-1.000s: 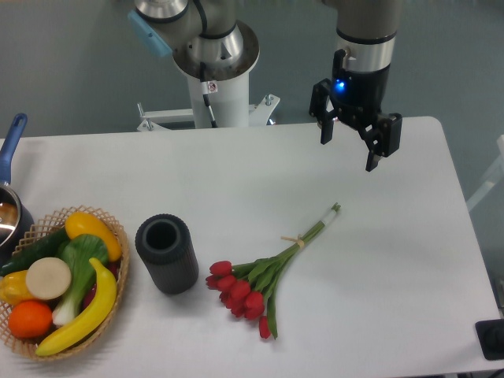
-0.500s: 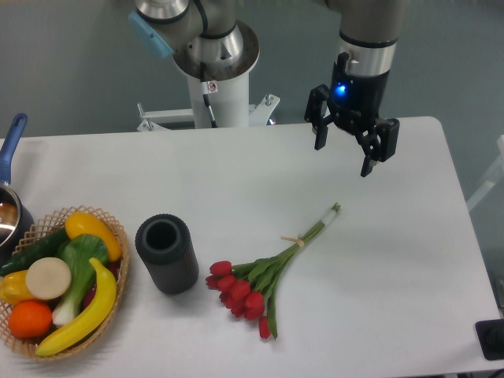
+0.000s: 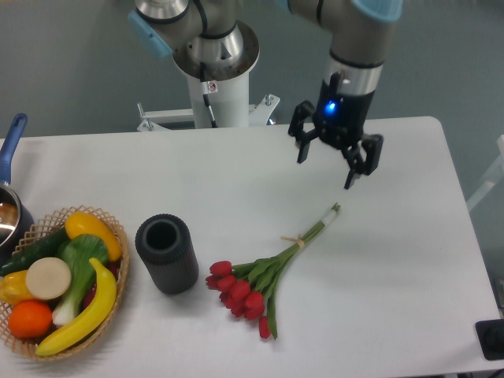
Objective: Pick up the flowers from the table
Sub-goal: 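Move the open gripper down toward the red tulip stems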
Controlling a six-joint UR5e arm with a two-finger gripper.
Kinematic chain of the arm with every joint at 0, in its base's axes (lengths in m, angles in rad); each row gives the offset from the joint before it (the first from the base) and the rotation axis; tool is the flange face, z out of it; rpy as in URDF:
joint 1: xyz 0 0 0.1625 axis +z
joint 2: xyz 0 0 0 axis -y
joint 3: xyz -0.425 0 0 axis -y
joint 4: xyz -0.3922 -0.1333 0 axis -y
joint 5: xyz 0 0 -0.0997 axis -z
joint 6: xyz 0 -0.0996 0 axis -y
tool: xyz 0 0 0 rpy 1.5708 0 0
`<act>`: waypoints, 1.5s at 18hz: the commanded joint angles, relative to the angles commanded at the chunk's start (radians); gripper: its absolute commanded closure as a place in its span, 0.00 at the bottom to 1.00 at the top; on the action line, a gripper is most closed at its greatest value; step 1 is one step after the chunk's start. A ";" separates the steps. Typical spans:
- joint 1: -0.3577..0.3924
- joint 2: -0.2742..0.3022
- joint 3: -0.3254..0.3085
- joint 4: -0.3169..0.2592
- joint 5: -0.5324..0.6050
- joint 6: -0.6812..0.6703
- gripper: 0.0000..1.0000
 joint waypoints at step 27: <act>-0.060 -0.308 0.044 0.068 0.002 -0.033 0.00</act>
